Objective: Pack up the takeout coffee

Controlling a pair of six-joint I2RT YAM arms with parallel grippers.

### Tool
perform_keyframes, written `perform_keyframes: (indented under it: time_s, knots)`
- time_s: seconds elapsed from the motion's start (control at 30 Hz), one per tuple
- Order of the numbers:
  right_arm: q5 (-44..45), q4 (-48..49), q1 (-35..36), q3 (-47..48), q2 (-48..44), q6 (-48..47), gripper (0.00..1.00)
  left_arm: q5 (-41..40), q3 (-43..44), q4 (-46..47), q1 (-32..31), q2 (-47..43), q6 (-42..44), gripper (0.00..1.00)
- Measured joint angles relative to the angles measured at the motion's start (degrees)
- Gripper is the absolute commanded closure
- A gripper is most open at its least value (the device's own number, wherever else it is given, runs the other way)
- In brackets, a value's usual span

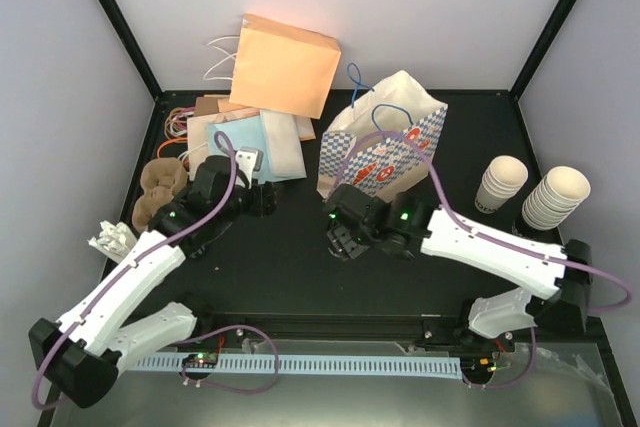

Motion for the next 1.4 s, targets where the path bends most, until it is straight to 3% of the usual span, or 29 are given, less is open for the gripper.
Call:
perform_keyframes:
  time_s: [0.3, 0.63, 0.83, 1.1, 1.27, 1.4]
  knots:
    - [3.23, -6.36, -3.43, 3.56, -8.37, -1.25, 0.25, 7.5, 14.27, 5.07, 0.02, 12.52, 1.03, 0.22]
    - [6.8, -16.28, -11.02, 8.15, -18.53, -2.16, 0.27, 12.66, 48.74, -3.56, -0.02, 39.89, 12.39, 0.25]
    - [9.4, -19.8, -19.12, 15.47, -17.75, -3.98, 0.32, 13.4, 61.42, -8.66, -0.2, 49.07, 14.91, 0.26]
    - [18.12, -21.22, -24.3, 28.81, -12.13, -5.01, 0.32, 15.74, 69.53, -15.06, -2.34, 57.81, 19.58, 0.31]
    - [23.21, -20.98, -26.93, 37.35, -6.23, -5.97, 0.32, 14.6, 70.44, -17.53, -3.17, 60.98, 21.14, 0.45]
    - [25.33, -19.89, -28.33, 45.75, -0.48, -7.58, 0.31, 13.84, 73.02, -19.74, -3.17, 62.49, 22.73, 0.82]
